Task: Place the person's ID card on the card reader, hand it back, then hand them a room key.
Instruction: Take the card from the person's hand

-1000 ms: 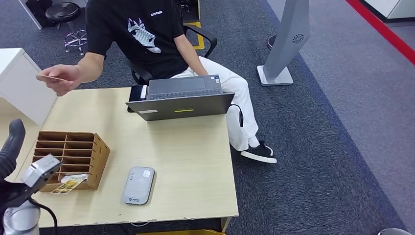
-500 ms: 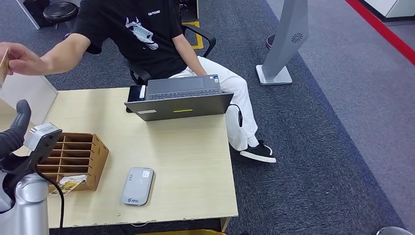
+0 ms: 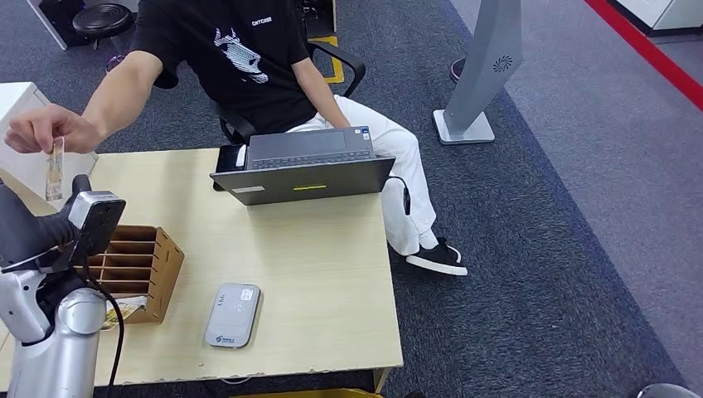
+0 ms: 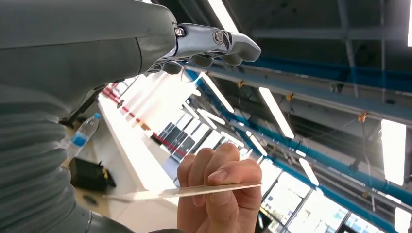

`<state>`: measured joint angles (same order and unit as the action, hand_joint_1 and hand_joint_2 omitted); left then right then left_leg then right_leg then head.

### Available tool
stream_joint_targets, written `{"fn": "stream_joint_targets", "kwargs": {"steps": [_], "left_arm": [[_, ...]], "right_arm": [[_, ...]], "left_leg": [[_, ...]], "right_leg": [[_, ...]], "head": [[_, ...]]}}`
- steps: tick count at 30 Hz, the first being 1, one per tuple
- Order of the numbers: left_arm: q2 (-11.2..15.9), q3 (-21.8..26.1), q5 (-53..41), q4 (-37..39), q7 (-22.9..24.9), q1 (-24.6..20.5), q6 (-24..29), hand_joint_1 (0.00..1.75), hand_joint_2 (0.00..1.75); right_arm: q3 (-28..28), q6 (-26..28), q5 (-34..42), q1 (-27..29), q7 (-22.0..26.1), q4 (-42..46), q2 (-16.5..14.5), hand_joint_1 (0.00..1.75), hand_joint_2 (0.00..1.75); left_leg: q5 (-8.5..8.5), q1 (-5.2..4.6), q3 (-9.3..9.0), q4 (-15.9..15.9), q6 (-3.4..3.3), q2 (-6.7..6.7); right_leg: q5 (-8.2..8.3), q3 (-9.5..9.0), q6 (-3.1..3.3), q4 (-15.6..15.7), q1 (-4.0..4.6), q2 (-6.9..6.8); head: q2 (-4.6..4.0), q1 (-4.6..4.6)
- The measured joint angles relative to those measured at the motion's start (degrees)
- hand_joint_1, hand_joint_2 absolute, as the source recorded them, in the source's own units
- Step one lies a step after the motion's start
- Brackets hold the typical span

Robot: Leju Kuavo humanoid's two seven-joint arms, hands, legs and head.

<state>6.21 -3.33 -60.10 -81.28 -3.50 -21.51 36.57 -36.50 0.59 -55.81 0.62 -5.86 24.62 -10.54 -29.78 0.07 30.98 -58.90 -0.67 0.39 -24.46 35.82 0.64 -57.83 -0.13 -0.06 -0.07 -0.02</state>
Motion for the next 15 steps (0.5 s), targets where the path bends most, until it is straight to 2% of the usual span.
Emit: {"fn": "stream_joint_targets", "kwargs": {"steps": [6, 10, 15], "left_arm": [[0.45, -1.52, 0.93, 0.92, 1.08, -0.04, -0.8, 0.03, 1.75], [0.58, -1.89, 1.36, 1.08, 1.5, -0.03, -0.95, 1.75, 1.75], [0.66, -1.92, 1.87, 1.09, 2.03, 0.04, -1.37, 1.75, 1.75]], "right_arm": [[1.08, -0.02, 0.33, 0.05, -0.13, -0.03, 0.01, 0.0, 1.75], [1.27, -0.02, 0.77, 0.1, -0.19, -0.04, 0.02, 0.0, 1.75], [1.89, -0.02, 1.28, 0.23, -0.33, -0.03, 0.03, 0.0, 1.75]], "left_leg": [[0.0, -0.01, 0.06, 0.0, 0.0, 0.0], [0.0, -0.01, 0.08, 0.0, 0.0, 0.01], [0.0, 0.0, 0.1, 0.0, 0.0, 0.01]], "right_leg": [[0.0, 0.05, 0.0, 0.0, 0.0, 0.01], [0.0, 0.07, 0.0, 0.01, -0.01, 0.01], [0.0, 0.1, 0.0, 0.0, 0.0, 0.01]], "head": [[0.0, -0.01], [0.0, 0.0], [-0.01, -0.01]]}}
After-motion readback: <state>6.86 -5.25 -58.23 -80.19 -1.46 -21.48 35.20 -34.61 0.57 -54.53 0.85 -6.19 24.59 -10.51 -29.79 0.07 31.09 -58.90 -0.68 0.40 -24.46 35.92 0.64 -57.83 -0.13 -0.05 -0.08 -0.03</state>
